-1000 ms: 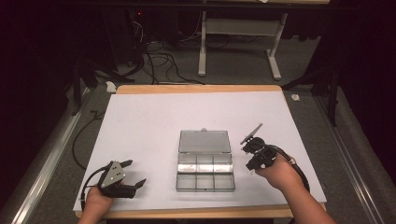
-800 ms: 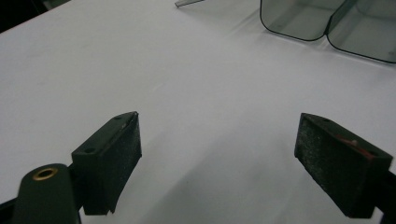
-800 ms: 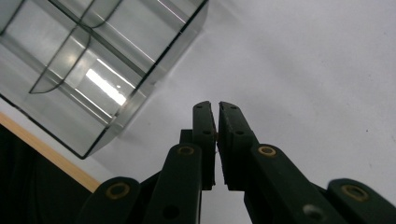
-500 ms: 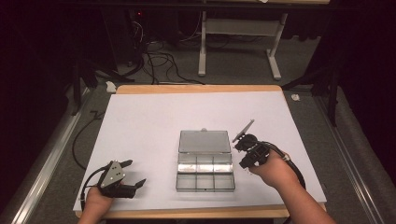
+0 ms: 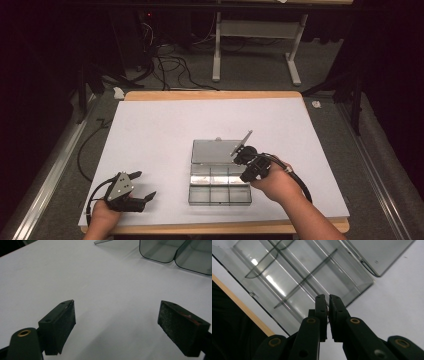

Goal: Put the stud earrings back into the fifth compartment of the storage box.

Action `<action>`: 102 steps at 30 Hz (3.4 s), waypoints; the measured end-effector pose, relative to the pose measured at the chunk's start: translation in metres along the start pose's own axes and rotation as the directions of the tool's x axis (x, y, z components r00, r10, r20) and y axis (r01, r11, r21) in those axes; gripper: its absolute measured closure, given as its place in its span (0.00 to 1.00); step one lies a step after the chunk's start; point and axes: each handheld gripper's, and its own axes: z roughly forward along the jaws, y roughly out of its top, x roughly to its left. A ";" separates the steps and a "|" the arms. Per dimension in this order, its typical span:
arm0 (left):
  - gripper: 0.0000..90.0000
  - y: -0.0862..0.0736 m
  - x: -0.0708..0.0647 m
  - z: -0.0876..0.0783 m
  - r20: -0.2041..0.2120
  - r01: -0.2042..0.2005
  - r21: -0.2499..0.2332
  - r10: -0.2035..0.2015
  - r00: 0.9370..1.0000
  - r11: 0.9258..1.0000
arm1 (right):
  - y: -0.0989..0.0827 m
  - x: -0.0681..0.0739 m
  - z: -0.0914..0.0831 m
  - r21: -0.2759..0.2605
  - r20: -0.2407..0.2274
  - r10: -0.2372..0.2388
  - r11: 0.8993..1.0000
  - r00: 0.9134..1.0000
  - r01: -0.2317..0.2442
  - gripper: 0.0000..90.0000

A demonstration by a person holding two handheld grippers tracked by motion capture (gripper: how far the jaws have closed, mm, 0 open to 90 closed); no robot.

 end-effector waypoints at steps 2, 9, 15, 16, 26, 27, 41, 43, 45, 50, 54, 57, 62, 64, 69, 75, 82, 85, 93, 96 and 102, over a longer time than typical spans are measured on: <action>0.17 0.000 0.001 0.000 0.001 0.009 0.001 -0.009 1.000 1.000 | 0.003 0.002 0.004 -0.005 0.001 -0.052 0.999 0.999 0.052 0.96; 0.17 0.000 0.002 0.000 0.000 0.016 0.001 -0.016 1.000 1.000 | 0.014 0.020 0.017 0.002 -0.015 -0.126 0.992 0.992 0.126 0.96; 0.17 0.000 0.001 0.000 0.002 0.015 0.000 -0.015 1.000 1.000 | 0.021 0.031 0.026 0.006 -0.031 -0.145 0.989 0.989 0.145 0.96; 0.17 0.000 0.001 0.000 0.001 0.015 0.001 -0.015 1.000 1.000 | 0.022 0.034 0.028 0.012 -0.034 -0.153 0.988 0.988 0.154 0.96; 0.17 0.000 0.001 0.000 0.005 0.006 -0.002 -0.006 1.000 1.000 | 0.029 0.048 0.050 0.020 -0.059 -0.190 0.981 0.980 0.191 0.96; 0.17 0.000 0.001 0.000 0.004 0.011 0.001 -0.011 1.000 1.000 | 0.029 0.049 0.052 0.025 -0.061 -0.195 0.980 0.979 0.197 0.96; 0.17 0.000 0.001 0.000 0.003 0.012 0.003 -0.012 1.000 1.000 | 0.028 0.051 0.063 0.031 -0.070 -0.205 0.978 0.976 0.207 0.90; 0.17 0.000 0.001 0.000 0.004 0.005 0.000 -0.005 1.000 1.000 | 0.027 0.050 0.058 0.013 -0.068 -0.192 0.981 0.979 0.194 0.90; 0.17 0.000 0.001 0.000 0.005 0.006 0.001 -0.006 1.000 1.000 | 0.026 0.047 0.051 0.002 -0.062 -0.189 0.982 0.980 0.190 0.90; 0.17 0.000 0.000 0.000 0.003 -0.001 0.001 0.001 1.000 1.000 | 0.018 0.035 0.032 -0.017 -0.046 -0.152 0.988 0.987 0.151 0.89; 0.17 0.000 0.001 0.000 0.001 0.004 0.006 -0.004 1.000 1.000 | 0.009 0.023 0.020 -0.021 -0.021 -0.131 0.991 0.991 0.130 0.89; 0.17 0.000 0.000 0.000 0.003 0.000 0.003 0.000 1.000 1.000 | 0.000 0.011 0.011 -0.030 -0.008 -0.089 0.996 0.996 0.088 0.89; 0.17 0.000 0.000 0.000 0.002 -0.004 0.004 0.004 1.000 1.000 | -0.013 -0.003 0.002 -0.034 0.005 -0.015 0.999 1.000 0.015 0.89; 0.17 0.000 0.000 0.001 0.001 0.004 0.009 -0.004 1.000 1.000 | -0.020 -0.011 -0.001 -0.033 0.009 0.000 0.999 1.000 0.000 0.89; 0.17 0.000 0.000 0.000 0.001 -0.005 0.007 0.005 1.000 1.000 | -0.032 -0.026 -0.003 -0.037 0.021 0.030 0.999 0.999 -0.029 0.88; 0.17 0.000 -0.001 0.001 0.001 -0.009 0.007 0.009 1.000 1.000 | -0.044 -0.041 0.001 -0.024 0.028 0.078 0.997 0.997 -0.078 0.90; 0.17 0.000 0.000 0.001 0.000 -0.005 0.008 0.005 1.000 1.000 | -0.055 -0.056 0.011 -0.006 0.024 0.142 0.990 0.990 -0.142 0.87; 0.17 0.000 -0.001 0.001 -0.001 -0.007 0.009 0.007 1.000 1.000 | -0.058 -0.062 0.017 -0.005 0.017 0.135 0.991 0.991 -0.135 0.86; 0.17 0.000 -0.001 0.001 0.001 -0.011 0.008 0.011 1.000 1.000 | -0.063 -0.073 0.039 0.019 0.005 0.163 0.986 0.987 -0.163 0.85; 0.17 0.000 0.000 0.001 -0.002 -0.004 0.014 0.004 1.000 1.000 | -0.063 -0.074 0.044 0.026 0.002 0.159 0.987 0.987 -0.159 0.84; 0.17 0.000 0.000 0.001 -0.002 -0.005 0.013 0.005 1.000 1.000 | -0.060 -0.073 0.050 0.041 0.004 0.166 0.985 0.986 -0.166 0.84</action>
